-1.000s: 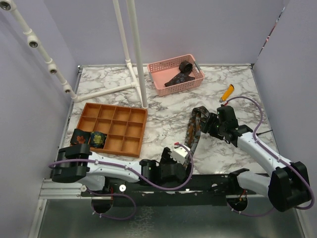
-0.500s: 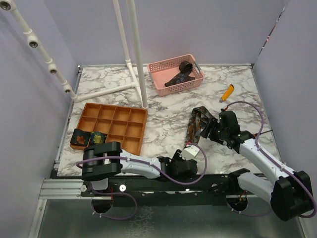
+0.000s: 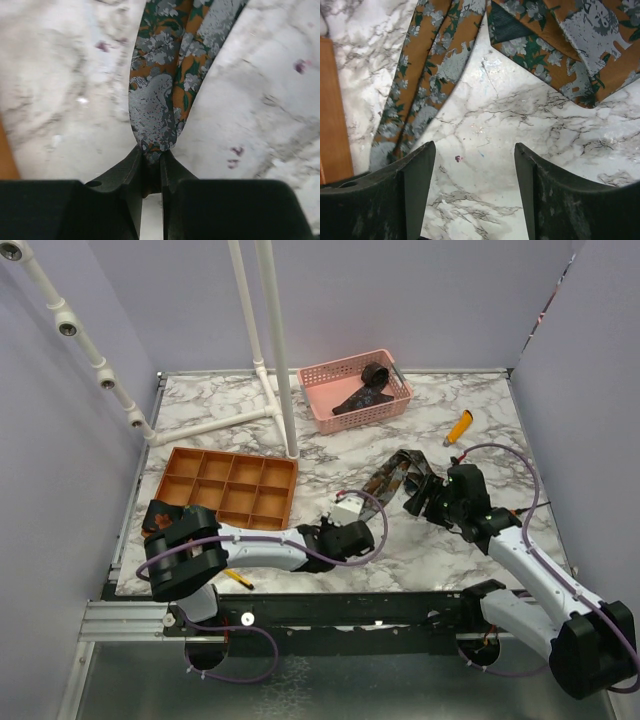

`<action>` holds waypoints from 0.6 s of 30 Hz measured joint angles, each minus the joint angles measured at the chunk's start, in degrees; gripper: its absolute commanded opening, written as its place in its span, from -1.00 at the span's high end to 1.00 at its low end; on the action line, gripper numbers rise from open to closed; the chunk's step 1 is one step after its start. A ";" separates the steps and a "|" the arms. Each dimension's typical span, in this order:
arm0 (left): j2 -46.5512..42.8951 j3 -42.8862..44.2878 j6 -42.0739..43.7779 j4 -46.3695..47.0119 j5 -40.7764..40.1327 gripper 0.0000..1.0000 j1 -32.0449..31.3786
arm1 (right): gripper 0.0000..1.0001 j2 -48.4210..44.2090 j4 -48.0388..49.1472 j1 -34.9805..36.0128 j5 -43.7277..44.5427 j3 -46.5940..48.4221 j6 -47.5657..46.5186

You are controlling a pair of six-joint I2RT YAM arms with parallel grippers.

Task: Roll the ties
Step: Flatten out the tie at the center of the board.

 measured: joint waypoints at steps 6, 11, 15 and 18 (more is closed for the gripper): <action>-5.16 0.13 1.79 -4.98 -3.85 0.62 8.35 | -0.59 -4.66 -1.62 0.00 -0.15 0.00 0.35; -6.71 1.18 4.70 -6.86 -5.92 0.41 15.76 | -0.60 -5.90 -3.67 0.00 -0.15 0.04 0.50; -9.75 1.18 6.54 -8.24 -7.28 0.01 18.36 | -0.54 -5.62 -4.31 0.00 -0.13 0.04 0.44; -13.05 1.18 7.91 -8.57 -7.50 -0.29 18.38 | -0.53 -3.69 -4.90 0.00 0.28 0.37 0.44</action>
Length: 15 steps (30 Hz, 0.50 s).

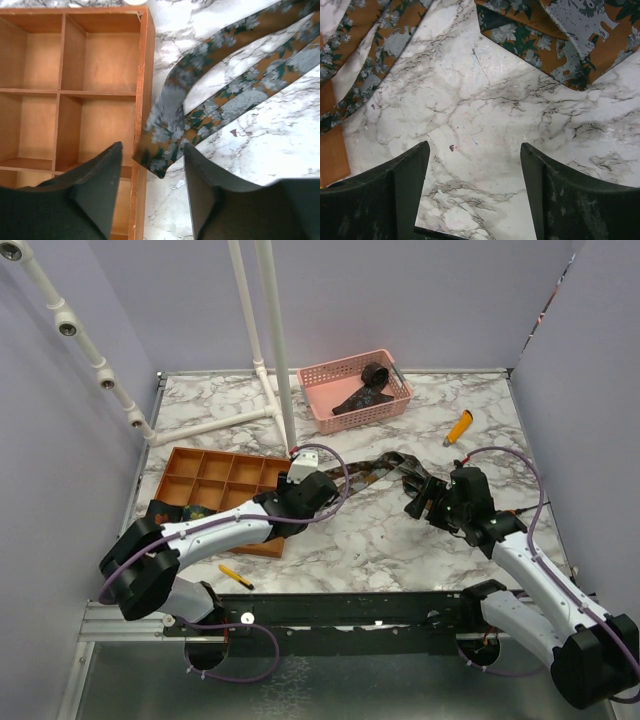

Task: Roll the ties
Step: Flatten out the tie at the center of the board.

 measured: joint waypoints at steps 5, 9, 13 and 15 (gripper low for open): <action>-6.25 0.00 0.98 0.07 1.14 -0.65 0.00 | -0.59 2.45 -0.72 0.00 4.74 0.74 1.25; -10.56 -0.13 1.55 3.87 2.73 -0.85 0.00 | -0.61 5.88 -0.07 0.00 9.60 2.89 2.12; -8.31 0.35 2.64 7.89 4.76 -0.76 0.02 | -0.60 15.87 0.76 -0.11 14.95 9.14 1.79; -5.01 0.98 2.97 8.92 6.05 -0.70 0.02 | -0.54 20.46 1.11 -0.28 16.98 12.02 1.57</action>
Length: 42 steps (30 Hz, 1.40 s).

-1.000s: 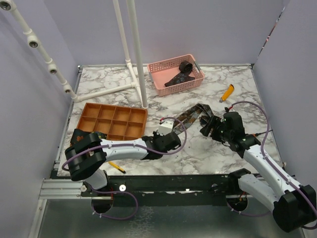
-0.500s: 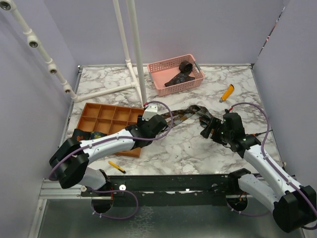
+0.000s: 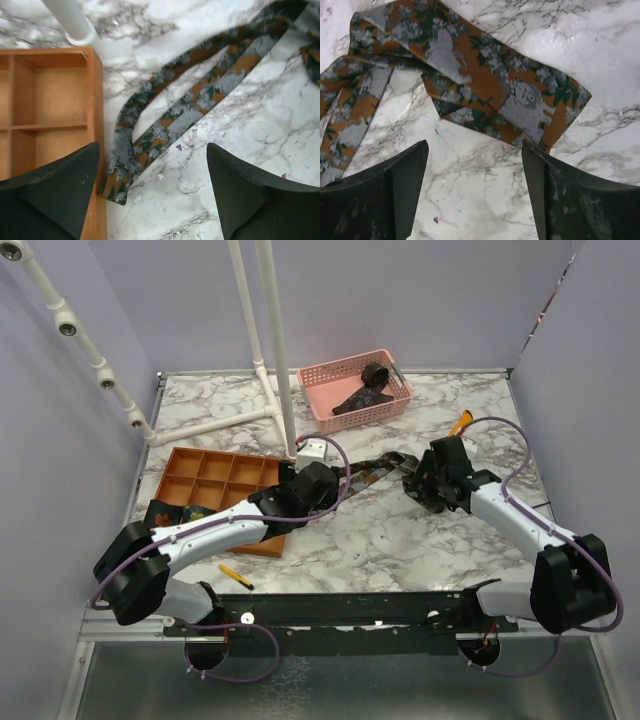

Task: Roll the ties
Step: Flatten out the tie at the center of the board.

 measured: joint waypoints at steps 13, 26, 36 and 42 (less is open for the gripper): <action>14.19 1.44 -0.74 10.60 6.78 0.14 1.27 | -0.51 1.07 0.09 -0.28 -1.27 -0.39 1.31; 23.87 -0.02 -6.88 12.98 8.13 0.66 3.98 | -0.68 8.33 -4.13 -5.92 2.16 -0.07 9.01; 22.27 -4.52 -8.74 19.17 8.04 0.99 4.02 | 0.69 17.55 -4.66 -7.58 2.82 5.14 9.81; 21.07 -6.97 -9.81 22.01 9.05 1.00 4.02 | 0.99 17.00 -13.20 -7.32 4.85 10.75 0.92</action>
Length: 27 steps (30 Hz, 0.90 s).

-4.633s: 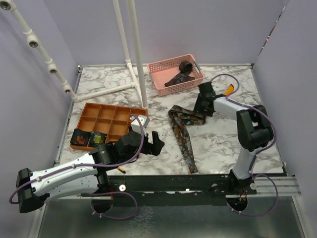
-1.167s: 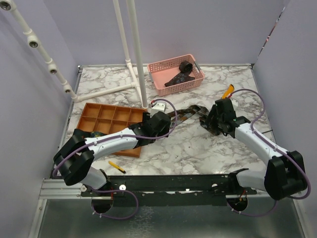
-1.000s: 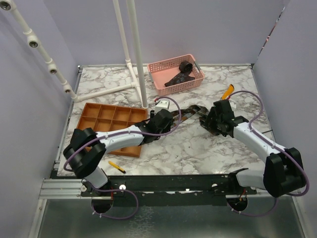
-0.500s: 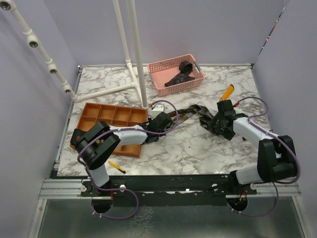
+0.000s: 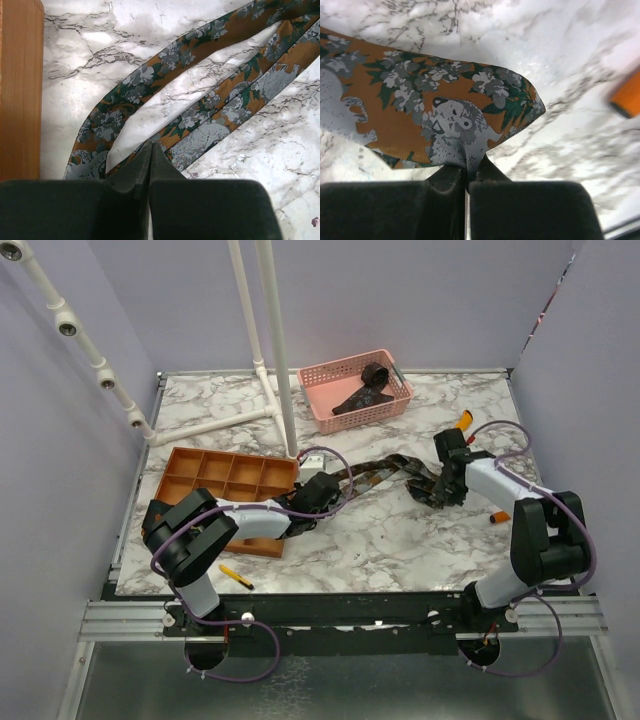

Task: Roll the ties
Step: Flatten out the tie at the center of the board.

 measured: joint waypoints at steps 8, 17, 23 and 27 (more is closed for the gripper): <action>-1.46 -2.67 -1.90 2.58 1.46 1.00 -1.57 | 1.00 -6.01 -15.37 2.29 7.98 11.80 -15.45; -3.76 -6.14 -3.23 4.72 1.38 1.00 -8.50 | 0.59 -2.82 -20.70 2.27 9.86 15.89 -22.49; -6.51 -9.38 -4.81 5.25 -0.20 1.00 -10.97 | -0.02 -3.89 -20.35 -13.27 4.44 15.93 -20.39; -8.85 -11.72 -6.40 4.81 -1.64 1.00 -10.97 | -0.47 -6.51 -20.37 -24.28 3.67 17.68 -16.92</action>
